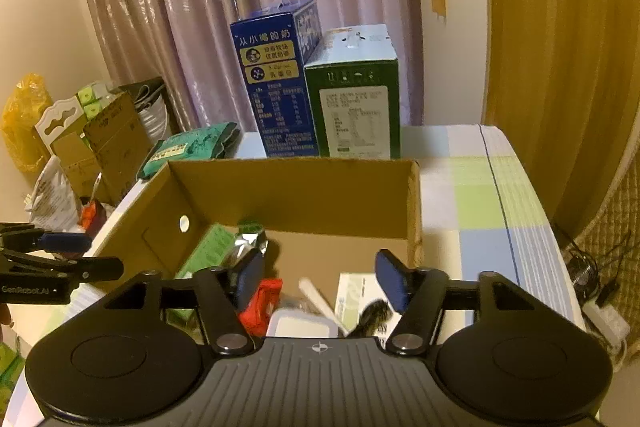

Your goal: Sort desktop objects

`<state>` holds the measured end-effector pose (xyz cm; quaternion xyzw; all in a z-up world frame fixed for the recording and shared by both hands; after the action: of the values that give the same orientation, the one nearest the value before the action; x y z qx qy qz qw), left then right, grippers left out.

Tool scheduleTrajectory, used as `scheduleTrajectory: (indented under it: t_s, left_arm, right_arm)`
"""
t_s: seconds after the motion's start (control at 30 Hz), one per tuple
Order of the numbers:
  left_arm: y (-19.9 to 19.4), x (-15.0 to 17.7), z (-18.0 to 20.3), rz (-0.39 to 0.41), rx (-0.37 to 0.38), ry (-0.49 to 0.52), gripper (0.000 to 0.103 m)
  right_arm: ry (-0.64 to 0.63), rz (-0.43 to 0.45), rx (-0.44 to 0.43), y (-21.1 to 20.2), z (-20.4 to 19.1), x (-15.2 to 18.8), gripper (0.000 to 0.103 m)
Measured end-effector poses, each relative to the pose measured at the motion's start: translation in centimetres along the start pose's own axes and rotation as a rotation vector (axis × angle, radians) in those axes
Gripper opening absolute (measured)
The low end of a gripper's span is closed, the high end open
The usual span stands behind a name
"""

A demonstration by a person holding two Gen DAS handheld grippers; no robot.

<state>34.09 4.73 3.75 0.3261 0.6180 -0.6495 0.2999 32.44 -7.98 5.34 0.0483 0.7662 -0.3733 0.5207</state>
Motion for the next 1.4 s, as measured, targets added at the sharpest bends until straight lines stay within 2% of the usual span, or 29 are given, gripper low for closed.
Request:
scheduleTrajectory:
  t_s: [0.03, 0.1, 0.17, 0.23, 0.27, 0.37, 0.47, 0.57, 0.83, 1.03, 1.2, 1.4]
  left_arm:
    - [-0.6, 0.2, 0.2, 0.004, -0.002, -0.001, 0.082]
    - [-1.6, 0.6, 0.5, 0.013, -0.007, -0.005, 0.096]
    - [-3.0, 1.0, 0.7, 0.028, -0.025, -0.007, 0.102]
    - [-4.2, 1.4, 0.9, 0.036, -0.037, -0.015, 0.102]
    - [-4.9, 1.6, 0.9, 0.037, -0.045, -0.027, 0.102]
    - [-7.1, 2.2, 0.9, 0.049, -0.074, -0.044, 0.102]
    - [-9.4, 2.8, 1.1, 0.088, -0.141, -0.028, 0.102]
    - [-11.3, 3.5, 1.4, 0.087, -0.171, -0.029, 0.102]
    - [-15.3, 5.2, 1.9, 0.079, -0.152, -0.119, 0.102]
    - [-17.3, 6.4, 3.4, 0.074, -0.164, -0.113, 0.102]
    - [-18.3, 7.3, 4.4, 0.073, -0.176, -0.139, 0.102]
    - [-19.2, 8.0, 5.4, 0.085, -0.175, -0.157, 0.102]
  right_arm:
    - [0.004, -0.005, -0.001, -0.4, 0.0, 0.2, 0.071]
    - [0.011, -0.015, -0.006, -1.3, -0.1, 0.6, 0.078]
    - [0.017, -0.024, -0.006, -2.3, -0.3, 1.0, 0.087]
    - [0.033, -0.025, -0.01, -3.6, -0.5, 1.5, 0.1]
    - [0.043, -0.025, -0.009, -4.1, -0.6, 1.8, 0.101]
    - [0.078, -0.047, -0.012, -5.7, -0.7, 2.5, 0.101]
    - [0.103, -0.066, -0.014, -7.5, -0.8, 3.4, 0.101]
    - [0.105, -0.083, -0.008, -9.1, -1.1, 4.3, 0.101]
    - [0.151, -0.076, -0.012, -13.5, -1.7, 6.7, 0.101]
    - [0.171, -0.054, 0.0, -16.2, -2.4, 7.3, 0.101]
    - [0.128, -0.044, 0.019, -17.8, -3.3, 7.4, 0.101]
    - [0.019, -0.037, 0.06, -19.3, -4.9, 8.2, 0.101]
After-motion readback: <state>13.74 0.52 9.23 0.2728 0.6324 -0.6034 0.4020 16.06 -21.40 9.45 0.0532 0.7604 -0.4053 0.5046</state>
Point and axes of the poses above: each gripper's, at about its wrist camera, not at the fingertips, and y roughly the way its jaws point, z to its right, x to its underside, the point moved 3 cm from there along y, roughly the way its jaws point, and after that the axes turned 7 degrees about z, right-handed, at the moved point
